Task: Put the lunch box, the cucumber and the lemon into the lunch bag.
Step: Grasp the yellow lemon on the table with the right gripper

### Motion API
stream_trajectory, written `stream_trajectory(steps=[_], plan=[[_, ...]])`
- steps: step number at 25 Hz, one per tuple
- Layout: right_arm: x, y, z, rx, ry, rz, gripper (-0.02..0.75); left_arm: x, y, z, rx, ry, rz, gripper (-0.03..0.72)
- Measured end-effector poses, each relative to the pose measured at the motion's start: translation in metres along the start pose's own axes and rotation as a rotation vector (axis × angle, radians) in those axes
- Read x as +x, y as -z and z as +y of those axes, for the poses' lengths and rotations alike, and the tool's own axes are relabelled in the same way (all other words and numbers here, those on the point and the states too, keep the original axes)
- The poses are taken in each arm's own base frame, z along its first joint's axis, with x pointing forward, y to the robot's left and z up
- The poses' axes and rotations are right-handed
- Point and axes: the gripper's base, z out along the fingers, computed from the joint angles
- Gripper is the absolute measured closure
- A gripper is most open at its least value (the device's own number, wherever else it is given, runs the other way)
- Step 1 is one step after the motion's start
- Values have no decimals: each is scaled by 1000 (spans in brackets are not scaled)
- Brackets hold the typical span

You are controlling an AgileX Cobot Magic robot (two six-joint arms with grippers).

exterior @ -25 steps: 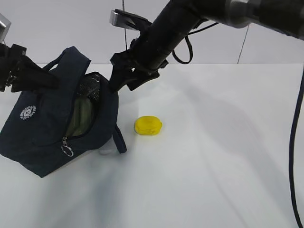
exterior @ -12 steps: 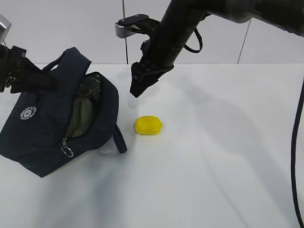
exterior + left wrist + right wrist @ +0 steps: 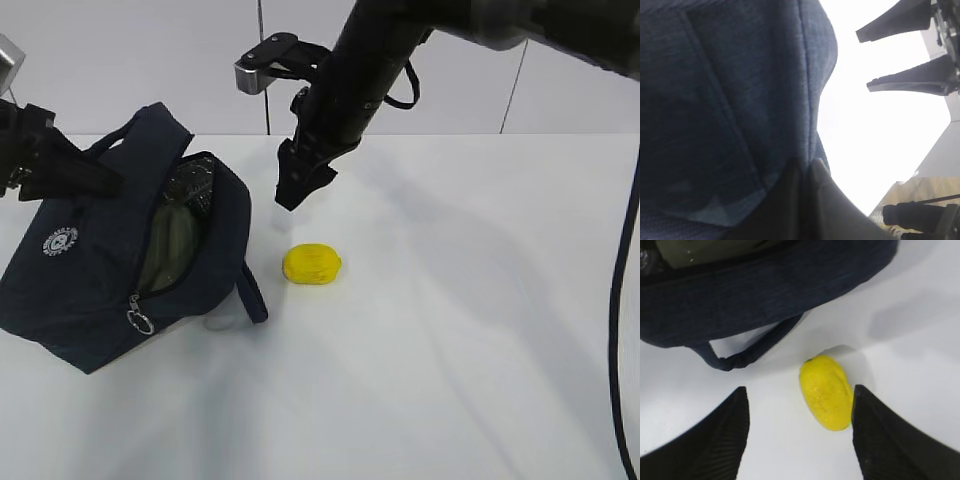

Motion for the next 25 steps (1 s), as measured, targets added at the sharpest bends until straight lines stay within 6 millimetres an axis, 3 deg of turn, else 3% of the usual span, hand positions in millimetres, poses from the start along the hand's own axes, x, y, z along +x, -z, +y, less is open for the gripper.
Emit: stream_trajectory(steps=[10, 25], plan=[[10, -20, 9, -21, 40, 89, 259, 0, 0, 3, -31, -13, 5, 693], [11, -23, 8, -27, 38, 94, 253, 1, 0, 4, -43, -19, 9, 693]])
